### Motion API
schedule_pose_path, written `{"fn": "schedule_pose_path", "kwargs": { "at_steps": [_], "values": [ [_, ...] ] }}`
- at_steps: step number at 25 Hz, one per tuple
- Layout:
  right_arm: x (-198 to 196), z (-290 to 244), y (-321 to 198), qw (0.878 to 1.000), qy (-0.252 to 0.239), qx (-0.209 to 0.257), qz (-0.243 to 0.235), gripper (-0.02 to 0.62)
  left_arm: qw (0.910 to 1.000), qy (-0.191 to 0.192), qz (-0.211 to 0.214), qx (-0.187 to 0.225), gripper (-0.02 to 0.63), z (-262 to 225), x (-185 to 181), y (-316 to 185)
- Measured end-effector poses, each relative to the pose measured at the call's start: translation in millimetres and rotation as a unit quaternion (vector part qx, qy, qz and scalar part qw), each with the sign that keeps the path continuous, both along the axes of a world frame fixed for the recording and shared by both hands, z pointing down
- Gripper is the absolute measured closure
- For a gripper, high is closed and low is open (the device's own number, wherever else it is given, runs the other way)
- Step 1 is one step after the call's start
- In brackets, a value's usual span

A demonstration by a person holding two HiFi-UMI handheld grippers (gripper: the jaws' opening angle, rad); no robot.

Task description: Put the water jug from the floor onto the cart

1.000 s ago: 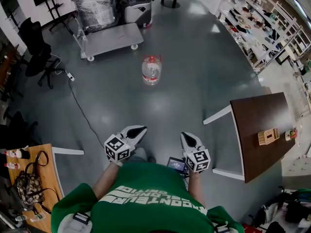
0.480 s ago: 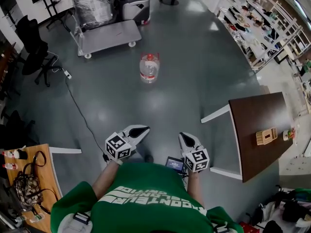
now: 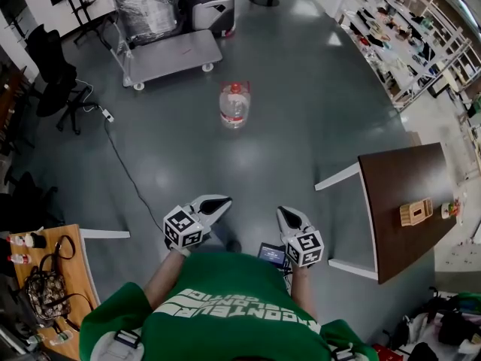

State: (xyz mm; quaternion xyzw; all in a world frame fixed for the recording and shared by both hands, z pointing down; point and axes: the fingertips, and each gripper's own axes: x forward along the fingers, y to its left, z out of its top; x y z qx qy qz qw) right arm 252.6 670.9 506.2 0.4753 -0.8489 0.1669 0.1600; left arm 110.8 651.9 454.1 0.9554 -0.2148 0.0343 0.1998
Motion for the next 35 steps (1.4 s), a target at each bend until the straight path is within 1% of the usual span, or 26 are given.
{"fn": "schedule_pose_path", "kwargs": {
  "at_steps": [5, 13, 18, 28, 35],
  "values": [
    [1, 1, -9, 1.0, 0.0, -0.003, -0.003, 0.601, 1.0, 0.005, -0.002, 0.004, 0.594, -5, 2, -11],
    [-14, -1, -34, 1.0, 0.005, -0.005, -0.017, 0.601, 0.9999, 0.005, -0.013, -0.003, 0.594, -2, -13, -32],
    [-15, -3, -54, 1.0, 0.011, -0.003, -0.021, 0.601, 0.9998, 0.01, -0.019, -0.004, 0.594, -1, -15, -52],
    [-16, -11, -97, 1.0, 0.017, 0.007, -0.009, 0.601, 0.9999, 0.016, 0.0, 0.003, 0.594, -6, -13, -94],
    [-26, -18, -130, 1.0, 0.017, 0.017, -0.008, 0.601, 0.9997, 0.016, 0.01, 0.013, 0.594, -12, -17, -125]
  ]
}}
